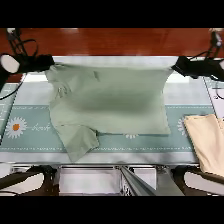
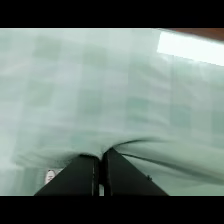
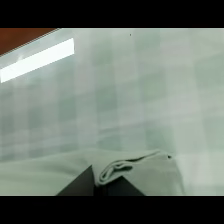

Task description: Fold the shirts.

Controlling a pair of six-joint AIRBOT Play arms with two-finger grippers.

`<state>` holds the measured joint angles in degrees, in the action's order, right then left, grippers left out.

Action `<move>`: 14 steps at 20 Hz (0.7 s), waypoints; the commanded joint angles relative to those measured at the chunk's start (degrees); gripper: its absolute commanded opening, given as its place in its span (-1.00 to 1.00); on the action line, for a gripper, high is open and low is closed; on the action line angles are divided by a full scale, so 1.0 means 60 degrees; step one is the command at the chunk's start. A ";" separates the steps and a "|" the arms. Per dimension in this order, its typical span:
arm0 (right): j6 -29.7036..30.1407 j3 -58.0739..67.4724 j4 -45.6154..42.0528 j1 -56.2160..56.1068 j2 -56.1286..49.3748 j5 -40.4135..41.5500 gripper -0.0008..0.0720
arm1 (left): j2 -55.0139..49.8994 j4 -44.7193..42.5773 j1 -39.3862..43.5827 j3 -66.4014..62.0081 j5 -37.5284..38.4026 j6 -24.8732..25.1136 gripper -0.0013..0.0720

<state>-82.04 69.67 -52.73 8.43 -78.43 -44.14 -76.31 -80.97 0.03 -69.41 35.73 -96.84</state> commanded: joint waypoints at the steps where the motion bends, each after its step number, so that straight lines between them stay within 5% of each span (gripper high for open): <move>1: 0.0288 0.1610 0.1151 -0.0004 -0.2597 0.0244 -0.92 | -0.1093 0.0954 0.0051 0.0011 -0.1453 -0.0492 -0.89; 5: 0.0568 0.3071 0.1089 0.0142 -0.3432 -0.1628 -0.92 | -0.1020 0.1035 -0.0215 -0.0124 -0.0058 -0.0280 -0.89; 9: 0.0933 0.2991 -0.0514 0.0266 -0.3231 -0.3792 -0.92 | -0.1217 0.1016 -0.0707 -0.0237 0.3085 0.1552 -0.89; 14: 0.0521 0.2069 -0.0718 -0.0007 -0.3665 -0.3304 -0.86 | -0.2393 0.1428 -0.0528 -0.0178 0.4186 0.1563 -0.88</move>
<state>-77.21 83.81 -55.61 8.95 -98.80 -63.24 -87.39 -74.46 -3.46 -70.54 54.39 -88.97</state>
